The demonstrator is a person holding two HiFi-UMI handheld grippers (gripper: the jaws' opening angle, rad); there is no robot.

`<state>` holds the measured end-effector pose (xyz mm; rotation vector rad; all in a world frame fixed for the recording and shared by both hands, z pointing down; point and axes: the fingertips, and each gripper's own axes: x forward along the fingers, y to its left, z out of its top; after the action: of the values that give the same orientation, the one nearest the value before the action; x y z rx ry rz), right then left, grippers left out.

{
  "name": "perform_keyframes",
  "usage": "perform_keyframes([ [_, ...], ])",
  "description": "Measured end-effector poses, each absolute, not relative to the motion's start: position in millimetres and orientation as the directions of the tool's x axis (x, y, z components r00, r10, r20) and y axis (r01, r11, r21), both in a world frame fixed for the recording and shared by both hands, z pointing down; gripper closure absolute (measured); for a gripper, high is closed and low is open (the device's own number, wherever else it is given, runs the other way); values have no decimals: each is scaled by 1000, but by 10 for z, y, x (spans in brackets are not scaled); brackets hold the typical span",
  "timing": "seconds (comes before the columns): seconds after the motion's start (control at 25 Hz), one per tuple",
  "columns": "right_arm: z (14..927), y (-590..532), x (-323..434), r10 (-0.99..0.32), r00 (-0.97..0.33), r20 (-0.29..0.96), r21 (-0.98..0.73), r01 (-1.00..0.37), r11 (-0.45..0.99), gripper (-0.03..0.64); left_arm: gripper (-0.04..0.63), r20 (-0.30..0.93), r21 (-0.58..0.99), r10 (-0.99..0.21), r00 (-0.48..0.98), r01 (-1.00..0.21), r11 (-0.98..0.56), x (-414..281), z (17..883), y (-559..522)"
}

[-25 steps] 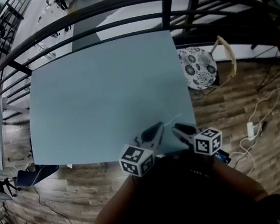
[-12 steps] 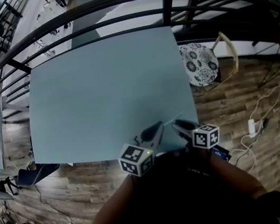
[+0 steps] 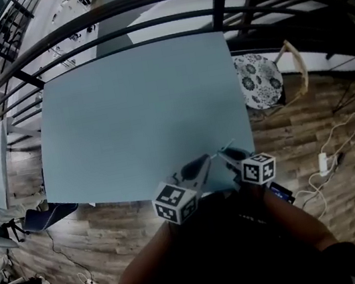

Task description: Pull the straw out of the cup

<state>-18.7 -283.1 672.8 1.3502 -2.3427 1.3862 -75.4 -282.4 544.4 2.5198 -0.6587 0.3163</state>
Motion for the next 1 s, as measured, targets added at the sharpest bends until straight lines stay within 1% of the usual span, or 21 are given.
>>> perform_keyframes([
  [0.04,6718,-2835,-195,-637,-599,485,-652,-733,194,502,584,341,418,-393,854,-513,-750,-762,5437,-2826],
  [0.12,6704,-2839,-207,-637,-598,487,-645,-738,200,559,584,343,418,-399,850,-519,-746,-796,5435,-2837],
  [0.2,6701,-2838,-207,-636,-598,488,-640,-740,205,571,584,341,421,-406,848,-524,-740,-820,5413,-2843],
  [0.64,6413,-2825,-260,-635,-630,448,-607,-735,301,574,584,327,441,-445,834,-551,-709,-860,5310,-2789],
  [1.0,6013,-2745,-379,-607,-680,411,-527,-720,451,574,584,309,437,-525,793,-608,-663,-1074,5244,-2681],
])
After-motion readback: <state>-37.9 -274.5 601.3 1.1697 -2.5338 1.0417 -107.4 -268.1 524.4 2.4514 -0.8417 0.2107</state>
